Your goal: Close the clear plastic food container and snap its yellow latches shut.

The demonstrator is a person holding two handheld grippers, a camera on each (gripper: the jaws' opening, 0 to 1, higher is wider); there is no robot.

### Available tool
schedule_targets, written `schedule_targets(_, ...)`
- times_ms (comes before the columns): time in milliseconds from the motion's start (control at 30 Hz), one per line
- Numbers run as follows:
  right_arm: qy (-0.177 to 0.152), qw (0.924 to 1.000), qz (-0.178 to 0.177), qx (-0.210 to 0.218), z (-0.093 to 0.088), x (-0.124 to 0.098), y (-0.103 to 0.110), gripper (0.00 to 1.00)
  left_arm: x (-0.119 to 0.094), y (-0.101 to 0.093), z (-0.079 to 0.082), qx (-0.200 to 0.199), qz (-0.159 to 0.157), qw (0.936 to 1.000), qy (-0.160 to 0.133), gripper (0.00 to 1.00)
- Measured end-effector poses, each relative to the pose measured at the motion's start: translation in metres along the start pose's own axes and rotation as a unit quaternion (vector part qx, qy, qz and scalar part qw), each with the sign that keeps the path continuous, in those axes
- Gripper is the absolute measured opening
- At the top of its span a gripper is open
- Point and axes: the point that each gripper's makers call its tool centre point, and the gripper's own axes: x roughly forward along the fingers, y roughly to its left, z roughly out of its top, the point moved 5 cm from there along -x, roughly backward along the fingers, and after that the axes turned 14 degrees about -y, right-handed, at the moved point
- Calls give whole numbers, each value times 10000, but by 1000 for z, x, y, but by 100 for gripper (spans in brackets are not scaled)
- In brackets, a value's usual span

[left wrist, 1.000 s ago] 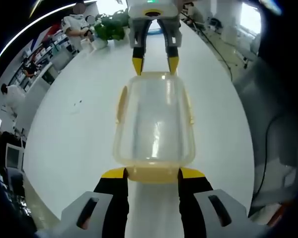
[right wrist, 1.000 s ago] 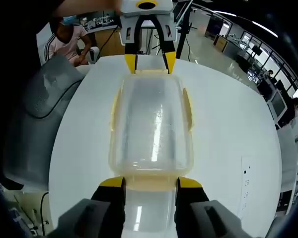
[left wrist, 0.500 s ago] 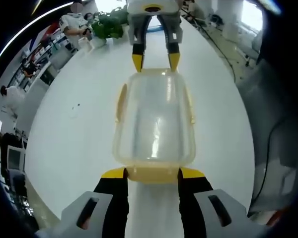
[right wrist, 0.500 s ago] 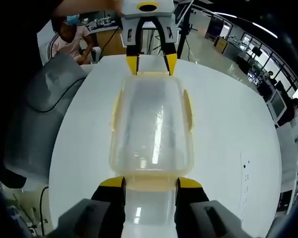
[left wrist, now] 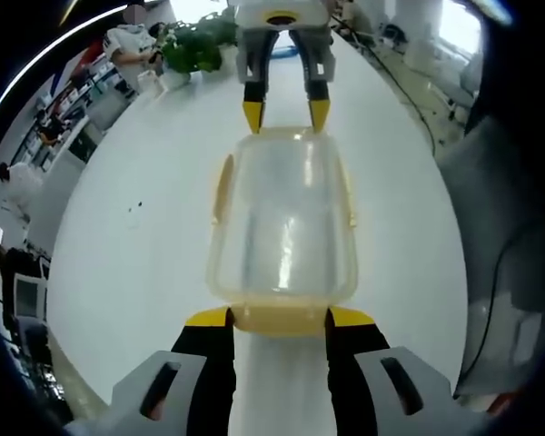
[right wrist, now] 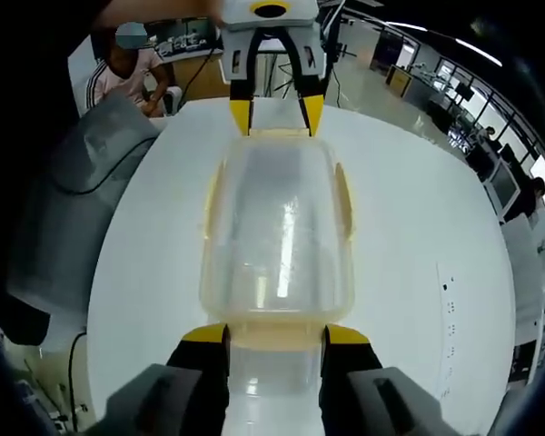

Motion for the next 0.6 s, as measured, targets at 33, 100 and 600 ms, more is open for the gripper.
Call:
schedule_targets(33,-9,10000,-18,13,-1,-1,-1,36,1,2,1,-8,8,10000,12,36)
schedule_targets(100,-8,10000,-24,12,-3,-3,-1,36,5,3,3,-35,-4,10000,20,36)
schedule_targets(600,50,10000,10,-11,-28,-21,3,36,27,-6,24,-79,102,9999,92,36)
